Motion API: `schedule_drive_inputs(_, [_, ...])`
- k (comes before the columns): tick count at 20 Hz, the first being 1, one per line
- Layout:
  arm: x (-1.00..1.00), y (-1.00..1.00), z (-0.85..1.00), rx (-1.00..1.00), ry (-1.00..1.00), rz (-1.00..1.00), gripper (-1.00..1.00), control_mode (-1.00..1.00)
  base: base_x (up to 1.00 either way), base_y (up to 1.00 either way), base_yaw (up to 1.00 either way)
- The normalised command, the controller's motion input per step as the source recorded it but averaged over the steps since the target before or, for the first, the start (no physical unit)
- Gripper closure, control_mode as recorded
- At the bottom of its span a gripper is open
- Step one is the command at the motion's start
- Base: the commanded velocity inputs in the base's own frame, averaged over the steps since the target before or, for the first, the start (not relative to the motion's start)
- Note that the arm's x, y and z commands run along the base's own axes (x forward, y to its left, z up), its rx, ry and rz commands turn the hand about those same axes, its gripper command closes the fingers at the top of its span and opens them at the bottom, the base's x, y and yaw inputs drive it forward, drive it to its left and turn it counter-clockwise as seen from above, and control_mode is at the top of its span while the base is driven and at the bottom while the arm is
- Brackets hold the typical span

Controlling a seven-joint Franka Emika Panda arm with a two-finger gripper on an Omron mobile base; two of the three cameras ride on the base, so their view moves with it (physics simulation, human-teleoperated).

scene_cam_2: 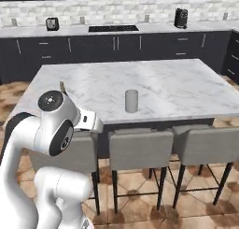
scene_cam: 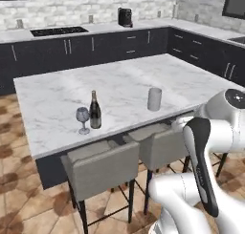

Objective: There is a wine glass and glass cup on the dining counter. Place the wine bottle next to the wine glass and the juice bottle next to the glass cup.

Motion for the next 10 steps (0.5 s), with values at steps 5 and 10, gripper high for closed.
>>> schedule_drive_inputs(5, [0.0,0.0,0.0,0.0,0.0,0.0,-1.0,1.0,0.0,0.05,-0.92])
schedule_drive_inputs(10, [0.0,0.0,0.0,0.0,0.0,0.0,-1.0,1.0,0.0,0.05,-0.93])
